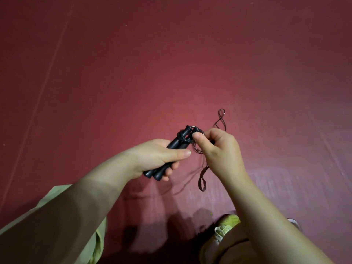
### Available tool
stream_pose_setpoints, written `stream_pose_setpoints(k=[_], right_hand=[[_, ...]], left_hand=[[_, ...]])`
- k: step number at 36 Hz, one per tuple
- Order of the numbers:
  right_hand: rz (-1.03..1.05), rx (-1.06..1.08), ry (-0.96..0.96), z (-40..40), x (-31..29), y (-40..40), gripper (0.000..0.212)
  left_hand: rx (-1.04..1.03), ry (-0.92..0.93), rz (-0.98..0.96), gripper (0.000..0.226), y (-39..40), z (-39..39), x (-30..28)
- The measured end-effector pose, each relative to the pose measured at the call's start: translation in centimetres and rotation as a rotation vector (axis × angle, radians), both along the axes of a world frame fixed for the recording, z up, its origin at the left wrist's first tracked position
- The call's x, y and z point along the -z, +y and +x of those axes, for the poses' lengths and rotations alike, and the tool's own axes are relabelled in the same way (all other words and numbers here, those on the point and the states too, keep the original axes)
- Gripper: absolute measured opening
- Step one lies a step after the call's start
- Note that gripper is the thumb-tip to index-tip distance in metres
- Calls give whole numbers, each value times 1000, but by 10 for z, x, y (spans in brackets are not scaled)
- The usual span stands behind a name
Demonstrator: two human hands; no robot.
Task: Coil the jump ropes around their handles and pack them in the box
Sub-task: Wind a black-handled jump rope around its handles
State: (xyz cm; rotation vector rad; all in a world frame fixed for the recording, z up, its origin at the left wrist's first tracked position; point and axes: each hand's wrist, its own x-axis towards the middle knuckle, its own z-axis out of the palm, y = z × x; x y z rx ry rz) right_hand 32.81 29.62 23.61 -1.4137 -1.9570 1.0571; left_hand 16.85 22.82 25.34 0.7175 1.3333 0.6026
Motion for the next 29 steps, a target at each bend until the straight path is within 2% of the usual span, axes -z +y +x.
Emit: stream_pose_setpoints(k=[4,8,11,20,23,25,27,29], right_hand=[[-50,20,-37,-3,2,-1,46],[-100,24,-26,-8,7,-5,61],[-126,40,-8,-12,7,-8,62],[-165,-34,34,-15,-2,-11,55],[-270,-121,172,-8,-16,-5,57],[-331,-198,198,1,-22,0,62],[-338,-269,136,8,-23,1,48],[-304,-323,51,9,-23,1,19]], left_hand=[[-65,45,-9,38,3,4,0],[-134,55,-24,46,2,8,2],[-167,57,-21,51,2,9,4],[-129,181,2,51,3,1,5],[-162,186,50,48,3,-4,1],[-178,191,80,47,3,-6,2],[-181,208,92,47,3,-6,3],[-174,238,93,47,4,-6,6]])
